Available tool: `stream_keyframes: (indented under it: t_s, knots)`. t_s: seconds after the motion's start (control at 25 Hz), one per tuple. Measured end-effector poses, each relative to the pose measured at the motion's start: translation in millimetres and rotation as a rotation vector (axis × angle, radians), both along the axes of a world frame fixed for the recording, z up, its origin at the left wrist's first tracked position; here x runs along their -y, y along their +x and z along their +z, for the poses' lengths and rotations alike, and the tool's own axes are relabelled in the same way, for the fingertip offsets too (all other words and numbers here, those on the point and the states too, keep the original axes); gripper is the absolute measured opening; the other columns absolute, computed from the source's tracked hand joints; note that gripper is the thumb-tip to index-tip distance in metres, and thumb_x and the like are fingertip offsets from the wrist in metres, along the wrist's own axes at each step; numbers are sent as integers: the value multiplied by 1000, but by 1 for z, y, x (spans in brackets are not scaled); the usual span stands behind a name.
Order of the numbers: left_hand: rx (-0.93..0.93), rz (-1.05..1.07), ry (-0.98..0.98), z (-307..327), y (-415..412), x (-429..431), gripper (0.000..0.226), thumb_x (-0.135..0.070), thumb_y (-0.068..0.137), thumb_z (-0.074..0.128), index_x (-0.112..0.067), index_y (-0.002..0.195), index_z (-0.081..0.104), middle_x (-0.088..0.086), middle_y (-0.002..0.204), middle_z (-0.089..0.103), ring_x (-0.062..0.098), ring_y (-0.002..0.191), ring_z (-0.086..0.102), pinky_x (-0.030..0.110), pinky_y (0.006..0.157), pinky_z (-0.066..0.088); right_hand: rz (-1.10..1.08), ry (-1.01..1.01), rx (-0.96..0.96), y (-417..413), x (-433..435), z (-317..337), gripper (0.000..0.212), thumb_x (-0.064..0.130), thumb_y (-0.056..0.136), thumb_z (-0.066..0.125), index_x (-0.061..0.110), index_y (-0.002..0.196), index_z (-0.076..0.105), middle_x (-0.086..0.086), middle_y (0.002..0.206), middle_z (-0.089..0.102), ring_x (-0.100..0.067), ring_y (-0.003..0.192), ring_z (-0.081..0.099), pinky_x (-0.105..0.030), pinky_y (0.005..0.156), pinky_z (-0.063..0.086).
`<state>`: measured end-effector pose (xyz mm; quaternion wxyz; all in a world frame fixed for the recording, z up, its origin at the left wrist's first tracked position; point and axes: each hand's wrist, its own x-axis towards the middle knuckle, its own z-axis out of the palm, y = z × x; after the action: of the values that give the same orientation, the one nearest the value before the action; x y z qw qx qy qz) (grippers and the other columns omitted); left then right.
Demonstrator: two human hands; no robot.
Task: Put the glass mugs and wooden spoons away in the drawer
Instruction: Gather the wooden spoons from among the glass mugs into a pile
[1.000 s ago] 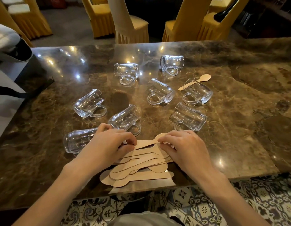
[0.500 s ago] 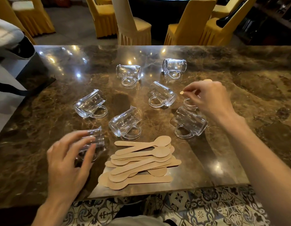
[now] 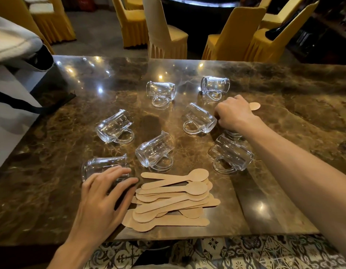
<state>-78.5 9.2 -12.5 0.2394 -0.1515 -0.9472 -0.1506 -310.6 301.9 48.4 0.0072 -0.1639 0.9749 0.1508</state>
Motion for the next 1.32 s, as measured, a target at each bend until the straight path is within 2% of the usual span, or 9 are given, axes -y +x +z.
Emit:
stream_keyframes:
  t_s: [0.12, 0.2, 0.4, 0.64, 0.76, 0.96, 1.2, 1.32]
  knots:
    - [7, 14, -9, -1, -1, 0, 29, -32, 87, 50, -16, 103, 68, 5, 118, 61, 19, 118, 47, 29, 103, 21, -63, -8, 9, -2, 2, 4, 6, 21, 80, 61, 17, 84, 60, -3, 81, 62, -26, 88, 61, -35, 77, 31]
    - [5, 14, -13, -1, -1, 0, 30, -32, 88, 49, -16, 101, 70, 5, 117, 62, 18, 118, 47, 29, 103, 21, -81, 4, -3, -3, 0, 4, 2, 17, 81, 60, 17, 80, 58, -4, 83, 65, -26, 89, 61, -35, 78, 31]
    - [8, 13, -16, 1, -1, -1, 31, -33, 90, 46, -15, 98, 71, 5, 115, 63, 19, 118, 47, 29, 103, 21, -37, 36, -55, -9, -5, -2, 10, 9, 84, 58, 17, 86, 63, -5, 90, 69, -27, 90, 64, -32, 76, 29]
    - [24, 13, -4, 3, -1, -2, 38, -36, 93, 41, -15, 97, 72, 5, 114, 64, 19, 117, 47, 28, 102, 21, 106, 10, -22, -17, -14, -6, 9, 18, 86, 63, 21, 95, 63, 2, 100, 68, -21, 101, 58, -35, 90, 38]
    - [32, 14, -2, 3, -1, -3, 40, -37, 94, 39, -15, 97, 72, 5, 114, 64, 19, 118, 47, 28, 103, 20, 115, -45, -55, -16, -15, -5, 10, 20, 87, 62, 22, 96, 67, 3, 101, 67, -20, 101, 57, -35, 91, 38]
    - [32, 15, -6, 1, -1, -2, 39, -38, 93, 40, -15, 97, 72, 4, 114, 64, 19, 119, 46, 28, 103, 21, 116, -264, -193, -2, -12, 2, 11, 15, 89, 59, 17, 95, 69, -3, 98, 69, -25, 96, 60, -35, 89, 36]
    - [7, 9, -9, -2, -3, 0, 29, -31, 86, 49, -16, 97, 71, 3, 115, 64, 19, 119, 47, 30, 102, 22, 220, -675, -413, 36, 4, 27, 19, 14, 89, 61, 13, 107, 68, -8, 101, 67, -28, 88, 62, -41, 72, 52]
    - [1, 13, -6, -3, -2, 0, 27, -31, 86, 51, -17, 98, 71, 2, 115, 64, 19, 119, 48, 32, 101, 24, 294, -860, -512, 59, 11, 38, 19, 9, 88, 61, 10, 105, 69, -9, 99, 65, -23, 86, 62, -34, 70, 53]
